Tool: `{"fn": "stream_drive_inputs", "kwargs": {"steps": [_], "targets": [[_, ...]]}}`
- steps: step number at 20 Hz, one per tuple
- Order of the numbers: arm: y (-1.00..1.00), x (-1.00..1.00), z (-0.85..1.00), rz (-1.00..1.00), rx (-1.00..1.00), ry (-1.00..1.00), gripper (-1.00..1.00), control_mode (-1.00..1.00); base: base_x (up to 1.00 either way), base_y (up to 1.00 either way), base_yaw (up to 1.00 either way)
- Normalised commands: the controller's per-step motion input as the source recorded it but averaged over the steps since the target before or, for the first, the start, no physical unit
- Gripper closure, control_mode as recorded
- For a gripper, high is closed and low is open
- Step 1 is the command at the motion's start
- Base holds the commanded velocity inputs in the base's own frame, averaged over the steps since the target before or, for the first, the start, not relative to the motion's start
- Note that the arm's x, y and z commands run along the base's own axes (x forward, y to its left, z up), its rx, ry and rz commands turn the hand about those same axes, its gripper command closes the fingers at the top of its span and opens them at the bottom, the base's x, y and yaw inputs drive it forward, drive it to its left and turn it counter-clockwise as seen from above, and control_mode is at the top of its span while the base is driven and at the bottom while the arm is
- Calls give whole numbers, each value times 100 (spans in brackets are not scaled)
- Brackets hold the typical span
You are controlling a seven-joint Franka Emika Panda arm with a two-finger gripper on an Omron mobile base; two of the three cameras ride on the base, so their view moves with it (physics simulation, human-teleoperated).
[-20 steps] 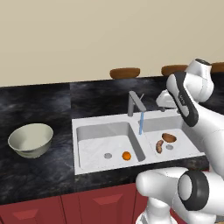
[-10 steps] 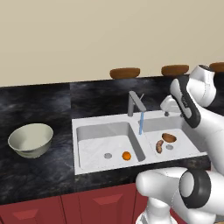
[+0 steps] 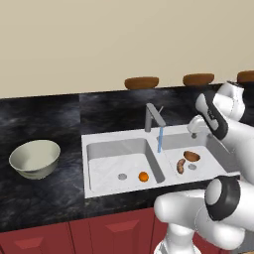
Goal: Pick the potatos from the sink and place them in one bowl. Place the tangerine in the other bowl. Then turn off the sink faucet.
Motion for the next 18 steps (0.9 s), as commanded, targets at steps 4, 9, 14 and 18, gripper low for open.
{"fn": "stream_drive_inputs", "kwargs": {"steps": [4,9,14,18], "targets": [[-32,21,-25,5,0,10,-100,-100,0,0,0],[-9,17,-26,0,0,5,-100,-100,0,0,0],[0,28,-30,0,0,0,-100,-100,0,0,0],[-17,25,-29,0,0,0,-100,-100,0,0,0]]}}
